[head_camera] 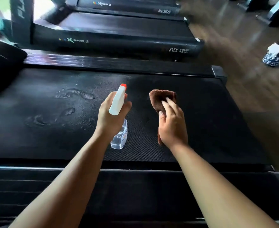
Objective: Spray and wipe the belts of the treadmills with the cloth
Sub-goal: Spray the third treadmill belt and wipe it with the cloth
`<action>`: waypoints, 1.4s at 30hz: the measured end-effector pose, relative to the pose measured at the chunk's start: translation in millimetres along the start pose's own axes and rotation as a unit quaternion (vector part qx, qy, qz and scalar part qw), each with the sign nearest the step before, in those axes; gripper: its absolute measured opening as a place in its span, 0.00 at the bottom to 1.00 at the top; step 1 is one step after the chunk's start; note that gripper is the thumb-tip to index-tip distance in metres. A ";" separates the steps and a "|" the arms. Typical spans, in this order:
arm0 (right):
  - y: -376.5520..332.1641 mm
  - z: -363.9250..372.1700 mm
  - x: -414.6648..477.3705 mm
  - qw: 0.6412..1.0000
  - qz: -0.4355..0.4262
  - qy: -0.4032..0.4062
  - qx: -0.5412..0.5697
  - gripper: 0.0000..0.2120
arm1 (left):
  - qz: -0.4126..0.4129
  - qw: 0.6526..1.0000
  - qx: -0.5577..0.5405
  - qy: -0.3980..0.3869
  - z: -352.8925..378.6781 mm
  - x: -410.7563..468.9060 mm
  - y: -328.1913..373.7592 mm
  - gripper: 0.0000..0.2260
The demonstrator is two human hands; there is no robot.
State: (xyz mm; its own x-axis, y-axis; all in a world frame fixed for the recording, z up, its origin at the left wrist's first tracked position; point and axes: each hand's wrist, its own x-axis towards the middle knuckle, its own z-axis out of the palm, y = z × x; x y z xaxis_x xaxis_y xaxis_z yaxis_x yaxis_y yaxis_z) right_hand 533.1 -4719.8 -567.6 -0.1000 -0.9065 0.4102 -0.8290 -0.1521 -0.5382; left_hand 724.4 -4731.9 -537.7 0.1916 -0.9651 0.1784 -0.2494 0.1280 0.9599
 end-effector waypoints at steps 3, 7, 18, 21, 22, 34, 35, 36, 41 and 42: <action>-15.7 -19.1 -19.6 1.000 -0.003 0.008 0.004 0.21 | 0.002 1.000 -0.011 -0.005 -13.5 -23.4 12.6 0.07; -37.3 -41.0 -48.9 1.000 -0.011 0.024 0.008 0.20 | 0.018 1.000 -0.020 0.001 -35.5 -56.3 31.4 0.07; -98.8 -63.3 -133.8 0.999 -0.023 0.030 0.031 0.19 | 0.058 0.998 -0.021 0.006 -104.4 -142.2 67.2 0.08; -115.3 -62.4 -145.4 0.999 -0.033 0.022 0.035 0.20 | 0.054 0.998 -0.019 0.011 -125.3 -158.2 67.2 0.09; -121.0 -61.8 -148.1 0.998 -0.036 0.022 0.037 0.20 | 0.057 0.998 -0.015 0.013 -131.7 -162.3 66.8 0.09; -153.7 -36.1 -165.5 0.997 -0.061 0.017 0.039 0.19 | 0.035 0.999 0.005 0.025 -179.2 -170.1 45.9 0.09; -153.3 -31.3 -164.4 0.997 -0.060 0.014 0.038 0.19 | 0.028 0.999 0.005 0.028 -182.3 -168.4 40.8 0.09; -152.9 -25.6 -162.9 0.998 -0.059 0.011 0.037 0.19 | 0.022 0.999 0.004 0.031 -185.7 -166.6 34.8 0.09; -154.4 14.3 -155.7 0.998 -0.054 -0.024 0.034 0.19 | -0.026 0.998 -0.011 0.061 -203.3 -153.8 -0.6 0.12; -154.7 24.1 -155.0 0.997 -0.057 -0.029 0.035 0.19 | -0.035 0.997 -0.018 0.066 -206.3 -151.2 -8.3 0.13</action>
State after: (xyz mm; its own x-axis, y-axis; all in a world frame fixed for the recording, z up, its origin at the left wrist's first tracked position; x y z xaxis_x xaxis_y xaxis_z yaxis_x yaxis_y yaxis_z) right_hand 690.1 -4565.2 -565.6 0.0267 -0.9025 0.4299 -0.7922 -0.2814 -0.5415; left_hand 893.4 -4539.9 -528.1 0.3320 -0.9335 0.1355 -0.1974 0.0717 0.9777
